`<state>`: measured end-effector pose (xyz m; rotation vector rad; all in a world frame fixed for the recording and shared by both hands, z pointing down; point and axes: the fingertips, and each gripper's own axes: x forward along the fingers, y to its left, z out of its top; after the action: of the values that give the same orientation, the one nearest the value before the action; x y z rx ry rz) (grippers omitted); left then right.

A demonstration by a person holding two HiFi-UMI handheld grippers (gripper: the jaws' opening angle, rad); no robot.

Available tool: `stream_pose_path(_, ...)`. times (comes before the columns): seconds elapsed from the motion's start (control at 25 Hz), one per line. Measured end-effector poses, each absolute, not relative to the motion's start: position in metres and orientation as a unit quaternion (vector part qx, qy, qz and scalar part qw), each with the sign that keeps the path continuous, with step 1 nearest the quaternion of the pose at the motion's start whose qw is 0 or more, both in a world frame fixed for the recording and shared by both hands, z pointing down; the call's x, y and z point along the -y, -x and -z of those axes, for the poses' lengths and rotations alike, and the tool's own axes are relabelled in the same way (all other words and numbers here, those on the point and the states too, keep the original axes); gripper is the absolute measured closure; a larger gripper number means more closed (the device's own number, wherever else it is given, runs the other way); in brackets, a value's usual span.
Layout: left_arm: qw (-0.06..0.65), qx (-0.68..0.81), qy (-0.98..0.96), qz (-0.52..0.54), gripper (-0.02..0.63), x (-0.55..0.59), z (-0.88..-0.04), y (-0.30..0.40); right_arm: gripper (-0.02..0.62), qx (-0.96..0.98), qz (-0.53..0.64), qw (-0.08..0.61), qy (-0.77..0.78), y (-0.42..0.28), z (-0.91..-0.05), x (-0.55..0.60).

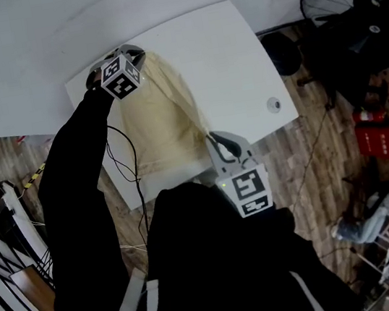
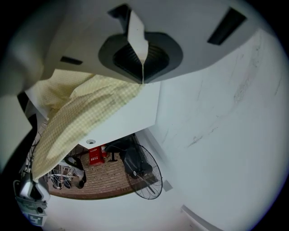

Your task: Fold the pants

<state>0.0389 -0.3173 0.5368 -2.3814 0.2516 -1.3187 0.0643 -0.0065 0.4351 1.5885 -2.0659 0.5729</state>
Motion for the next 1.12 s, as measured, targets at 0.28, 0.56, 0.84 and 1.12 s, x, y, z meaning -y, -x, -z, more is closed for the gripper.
stream_pose_path(0.28, 0.192, -0.096, 0.847, 0.486, 0.597, 0.328, -0.552, 0.012, 0.572, 0.788, -0.203, 0.253, -0.523, 0.002, -0.442, 0.018)
stream_pose_path(0.56, 0.197, -0.091, 0.846, 0.487, 0.595, 0.331, -0.572, 0.029, 0.572, 0.807, -0.193, 0.298, -0.473, 0.041, -0.461, 0.022)
stream_pose_path(0.84, 0.196, -0.092, 0.840, 0.497, 0.596, 0.335, -0.603, 0.055, 0.572, 0.823, -0.201, 0.307, -0.433, 0.086, -0.499, 0.027)
stream_pose_path(1.12, 0.177, -0.104, 0.832, 0.515, 0.595, 0.335, -0.634, 0.078, 0.572, 0.836, -0.213, 0.346, -0.367, 0.128, -0.542, 0.015)
